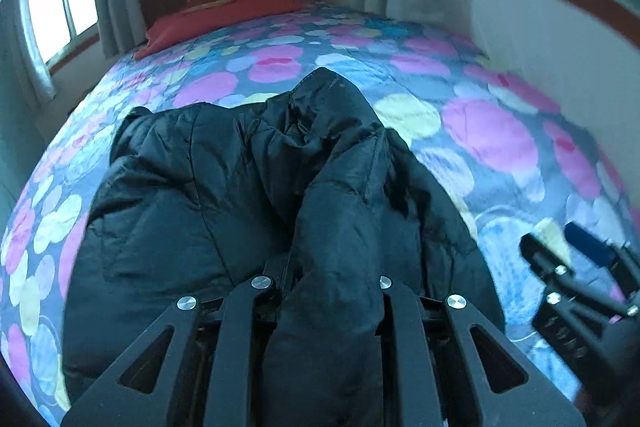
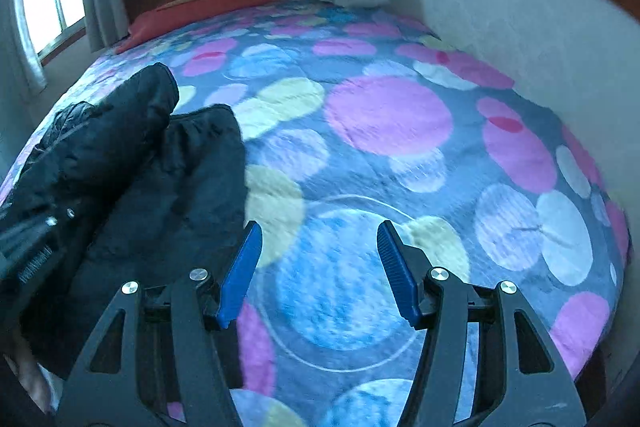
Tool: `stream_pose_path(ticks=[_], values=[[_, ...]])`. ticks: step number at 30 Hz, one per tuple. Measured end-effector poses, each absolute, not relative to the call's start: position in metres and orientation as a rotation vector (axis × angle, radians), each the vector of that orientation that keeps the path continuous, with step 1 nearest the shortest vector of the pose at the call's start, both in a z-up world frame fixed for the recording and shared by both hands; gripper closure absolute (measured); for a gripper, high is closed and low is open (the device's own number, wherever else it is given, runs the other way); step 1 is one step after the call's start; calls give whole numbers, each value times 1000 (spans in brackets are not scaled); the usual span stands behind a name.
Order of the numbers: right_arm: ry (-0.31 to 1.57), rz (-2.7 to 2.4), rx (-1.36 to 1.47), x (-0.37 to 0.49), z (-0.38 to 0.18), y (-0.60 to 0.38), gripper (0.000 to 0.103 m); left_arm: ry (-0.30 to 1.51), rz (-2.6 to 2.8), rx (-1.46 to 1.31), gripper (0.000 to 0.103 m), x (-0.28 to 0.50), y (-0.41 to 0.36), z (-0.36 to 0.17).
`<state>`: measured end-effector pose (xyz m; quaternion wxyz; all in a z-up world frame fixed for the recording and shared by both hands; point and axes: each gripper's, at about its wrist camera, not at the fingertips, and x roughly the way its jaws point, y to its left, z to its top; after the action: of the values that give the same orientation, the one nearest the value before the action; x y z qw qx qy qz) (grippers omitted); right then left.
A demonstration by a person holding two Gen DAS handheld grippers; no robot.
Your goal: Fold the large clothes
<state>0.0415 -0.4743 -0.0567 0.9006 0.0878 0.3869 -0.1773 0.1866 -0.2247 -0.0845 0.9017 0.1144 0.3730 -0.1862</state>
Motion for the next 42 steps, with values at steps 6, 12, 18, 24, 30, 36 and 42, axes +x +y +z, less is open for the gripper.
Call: stream_pose_path(ticks=[6,12,18,24,30,36,42], values=[[813,-366,191,39,-62,-479,43,734,-363,289,85,177,-230,-80],[805,-370,166,36,-57,-475,43,715,-378,238,63,163,-224,-58],[798,-375,143,31,-48,-468,43,644,-476,136,56,139,-207,-22],[772,-342,128,31,-31,-448,43,571,-414,63,55,132,-153,4],[729,-240,146,43,-5,-415,43,558,-231,-17,45,153,-70,-8],[708,-80,182,67,16,-365,29,657,-123,-132,45,173,-11,-49],[772,-40,126,101,4,-328,29,707,-121,-166,45,180,0,-72]])
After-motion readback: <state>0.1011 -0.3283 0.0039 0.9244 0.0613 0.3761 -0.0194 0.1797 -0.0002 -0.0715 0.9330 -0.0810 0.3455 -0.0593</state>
